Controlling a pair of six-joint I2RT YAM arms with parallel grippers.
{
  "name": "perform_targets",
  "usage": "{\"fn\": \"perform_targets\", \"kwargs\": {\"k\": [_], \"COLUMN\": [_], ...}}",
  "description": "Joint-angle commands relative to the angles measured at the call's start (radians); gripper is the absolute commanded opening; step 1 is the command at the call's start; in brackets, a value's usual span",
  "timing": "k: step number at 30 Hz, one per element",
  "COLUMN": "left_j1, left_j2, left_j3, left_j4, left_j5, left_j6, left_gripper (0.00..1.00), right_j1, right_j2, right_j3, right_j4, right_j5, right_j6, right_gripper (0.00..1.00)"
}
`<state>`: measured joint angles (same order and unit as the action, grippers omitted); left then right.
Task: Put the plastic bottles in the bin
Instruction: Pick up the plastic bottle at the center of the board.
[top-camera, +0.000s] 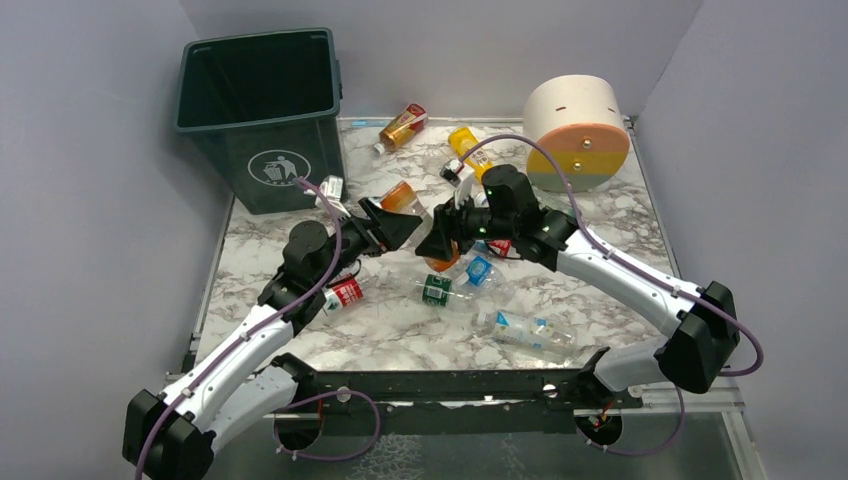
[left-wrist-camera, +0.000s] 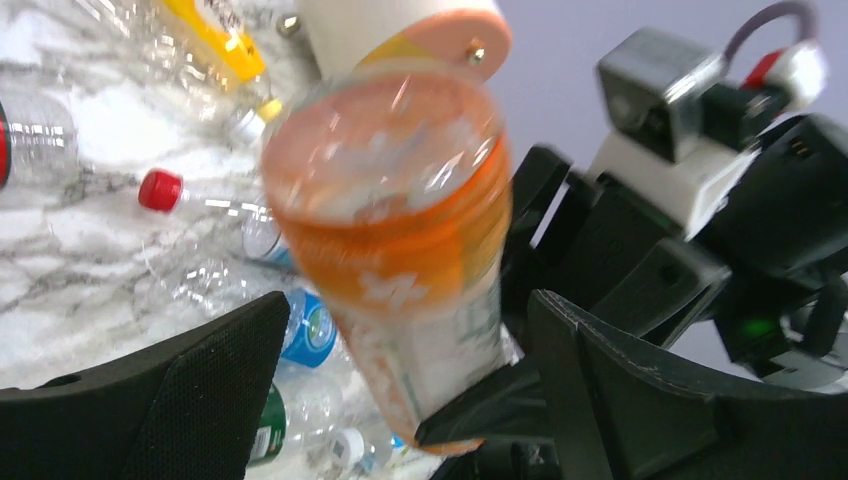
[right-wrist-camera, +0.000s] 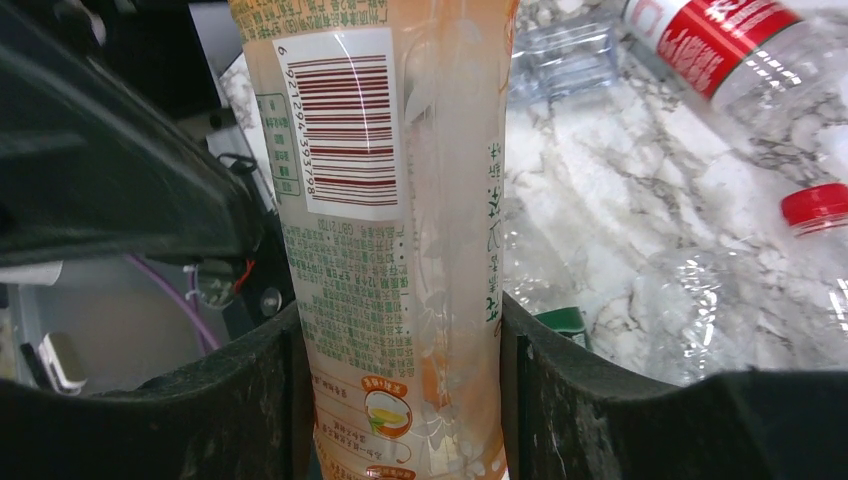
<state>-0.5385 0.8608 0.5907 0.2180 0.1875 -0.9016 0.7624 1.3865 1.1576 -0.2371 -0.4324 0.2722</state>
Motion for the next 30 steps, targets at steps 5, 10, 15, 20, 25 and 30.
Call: {"fn": "perform_targets", "kwargs": {"k": [5, 10, 15, 20, 25, 30], "left_j1": [-0.002, -0.003, -0.005, -0.011, -0.013, -0.013], "left_j2": [-0.048, -0.028, 0.029, 0.071, 0.085, 0.113], "left_j3": [0.007, -0.017, 0.003, 0.021, 0.05, 0.127], "left_j4": [0.11, 0.134, 0.15, 0.156, 0.148, 0.072], "left_j5": [-0.005, -0.017, -0.015, -0.017, -0.015, -0.043], "left_j6": [0.03, 0.021, 0.034, 0.04, 0.054, 0.095], "left_gripper": [0.94, 0.94, 0.85, 0.69, 0.42, 0.41], "right_j1": [0.015, 0.015, 0.015, 0.015, 0.015, 0.015], "right_j2": [-0.009, -0.006, 0.001, -0.005, -0.01, -0.039], "right_j3": [-0.009, -0.01, -0.025, -0.03, -0.021, 0.003], "right_j4": [-0.022, 0.005, 0.027, 0.027, -0.006, -0.057], "right_j5": [-0.076, -0.127, -0.166, -0.152, -0.11, -0.079], "right_j6": [0.009, 0.019, 0.027, 0.031, 0.018, 0.008], "right_gripper": [0.48, 0.48, 0.48, 0.48, 0.58, 0.79]}}
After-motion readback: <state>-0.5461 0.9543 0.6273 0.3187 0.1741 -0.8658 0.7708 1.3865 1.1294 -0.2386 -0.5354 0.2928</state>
